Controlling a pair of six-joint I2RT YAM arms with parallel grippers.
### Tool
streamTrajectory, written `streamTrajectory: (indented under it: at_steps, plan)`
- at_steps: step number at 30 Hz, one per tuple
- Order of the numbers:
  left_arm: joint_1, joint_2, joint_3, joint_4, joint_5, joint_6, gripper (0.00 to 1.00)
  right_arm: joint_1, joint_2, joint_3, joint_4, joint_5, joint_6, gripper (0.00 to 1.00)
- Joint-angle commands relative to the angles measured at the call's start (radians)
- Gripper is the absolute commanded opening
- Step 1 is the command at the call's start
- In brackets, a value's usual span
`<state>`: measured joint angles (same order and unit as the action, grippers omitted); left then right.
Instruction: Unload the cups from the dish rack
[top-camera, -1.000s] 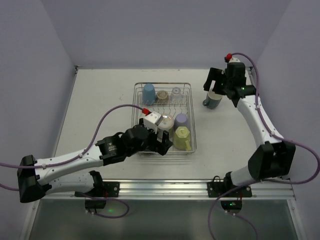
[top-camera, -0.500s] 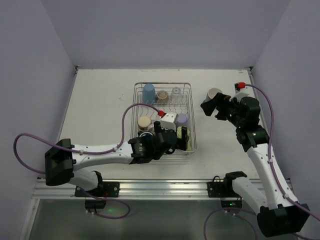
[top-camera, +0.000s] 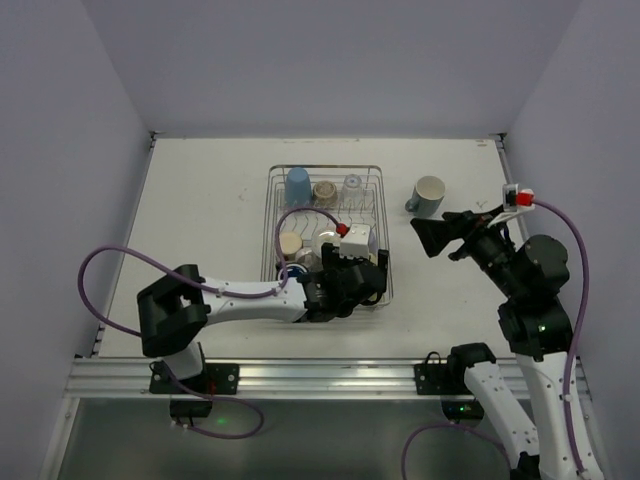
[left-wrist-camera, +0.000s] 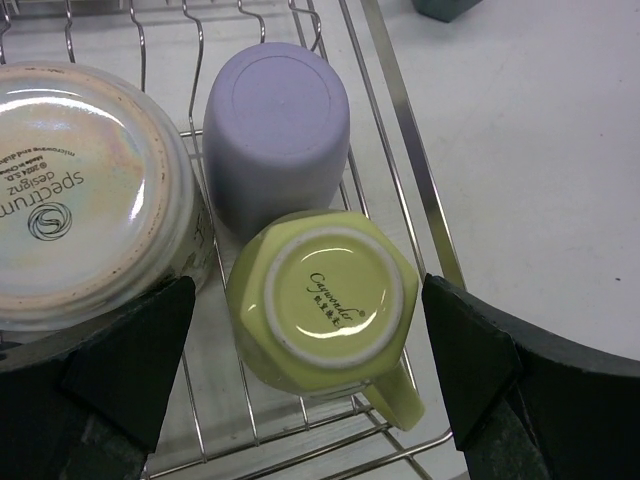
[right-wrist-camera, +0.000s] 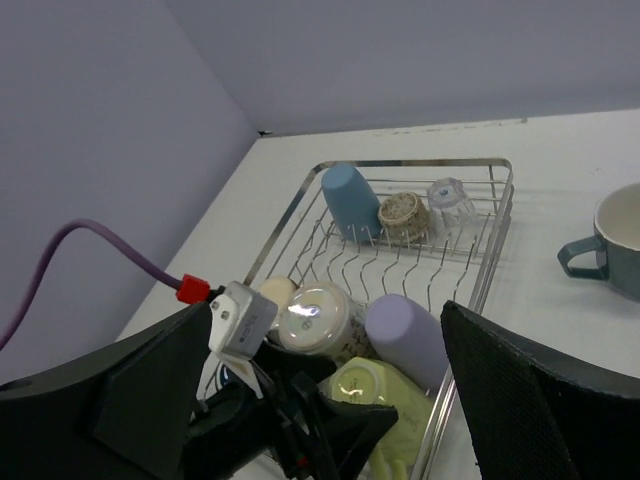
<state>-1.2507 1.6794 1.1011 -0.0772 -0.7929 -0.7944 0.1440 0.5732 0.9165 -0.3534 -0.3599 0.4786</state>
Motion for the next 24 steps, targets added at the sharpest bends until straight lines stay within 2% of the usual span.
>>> streamTrajectory:
  at_steps: [1,10,16,19,20,22,23,24]
  plan:
    - [-0.001,0.028,0.060,0.013,-0.111,-0.039,1.00,0.000,-0.019,0.010,-0.019,-0.082,0.008,0.99]
    - [0.013,0.088,0.072,0.040,-0.097,-0.025,1.00,0.002,-0.039,-0.030,0.007,-0.142,0.022,0.99]
    - [0.025,0.121,0.071,0.057,-0.058,-0.031,0.95,0.002,-0.044,-0.019,0.002,-0.151,0.020,0.99]
    - [0.025,0.117,0.069,0.059,-0.072,-0.023,0.83,0.002,-0.047,-0.016,0.001,-0.159,0.022,0.99]
    - [0.025,0.111,0.066,0.059,-0.078,-0.020,0.73,0.002,-0.047,-0.019,0.004,-0.163,0.025,0.99]
    - [0.025,0.085,0.059,0.059,-0.081,-0.002,0.60,0.000,-0.047,-0.025,0.008,-0.172,0.031,0.99]
    - [0.023,0.072,0.049,0.062,-0.085,0.003,0.49,0.002,-0.049,-0.033,0.014,-0.174,0.034,0.99]
    - [0.022,0.059,0.043,0.094,-0.091,0.015,0.45,0.002,-0.049,-0.037,0.017,-0.180,0.037,0.99]
